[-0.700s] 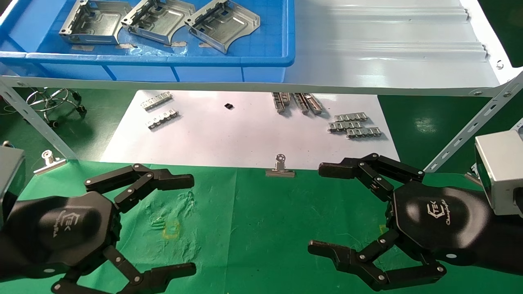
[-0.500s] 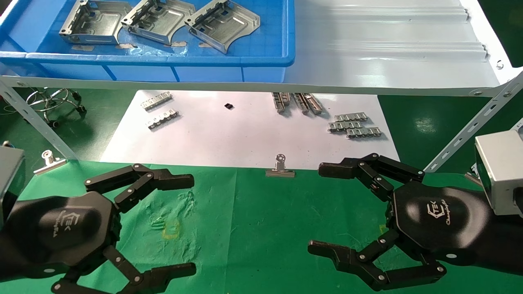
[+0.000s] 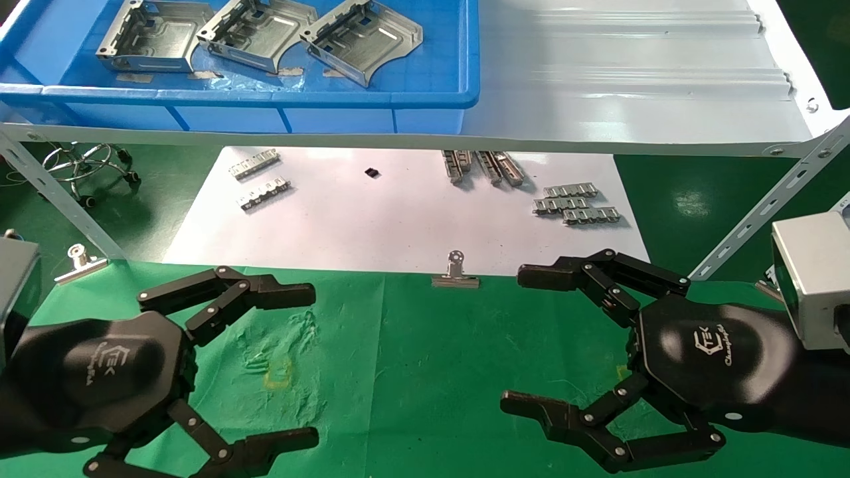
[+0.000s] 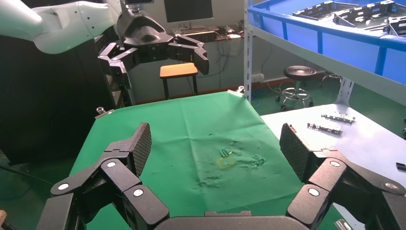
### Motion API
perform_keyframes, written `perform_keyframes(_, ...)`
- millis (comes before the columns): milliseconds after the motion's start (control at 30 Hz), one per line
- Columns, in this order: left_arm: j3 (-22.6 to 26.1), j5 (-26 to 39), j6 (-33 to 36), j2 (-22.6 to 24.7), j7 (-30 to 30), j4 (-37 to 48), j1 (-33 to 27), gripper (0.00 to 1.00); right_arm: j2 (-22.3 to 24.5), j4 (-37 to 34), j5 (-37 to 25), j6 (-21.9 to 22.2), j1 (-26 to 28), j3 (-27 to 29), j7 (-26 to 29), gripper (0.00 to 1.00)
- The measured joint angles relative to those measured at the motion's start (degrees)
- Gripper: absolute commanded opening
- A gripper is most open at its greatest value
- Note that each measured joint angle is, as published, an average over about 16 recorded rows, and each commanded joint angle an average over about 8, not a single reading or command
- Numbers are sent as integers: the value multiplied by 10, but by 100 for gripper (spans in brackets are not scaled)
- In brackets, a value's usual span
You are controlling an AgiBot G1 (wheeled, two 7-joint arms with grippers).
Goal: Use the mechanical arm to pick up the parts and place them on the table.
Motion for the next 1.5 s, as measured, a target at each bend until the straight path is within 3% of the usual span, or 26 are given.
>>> perform_keyframes(267,1,9,-30,25,1,24,-20,100,0,0,0,0,0,0,0,0)
perform_keyframes(533,6,33,-85,75,6,81,-76,100,0,0,0,0,0,0,0,0)
perform_keyframes(900,33,112,-169,136,7,201,-210,100,0,0,0,0,0,0,0,0)
perform_keyframes(1500,116,298,-284,179,-50,423,-432,100,0,0,0,0,0,0,0,0)
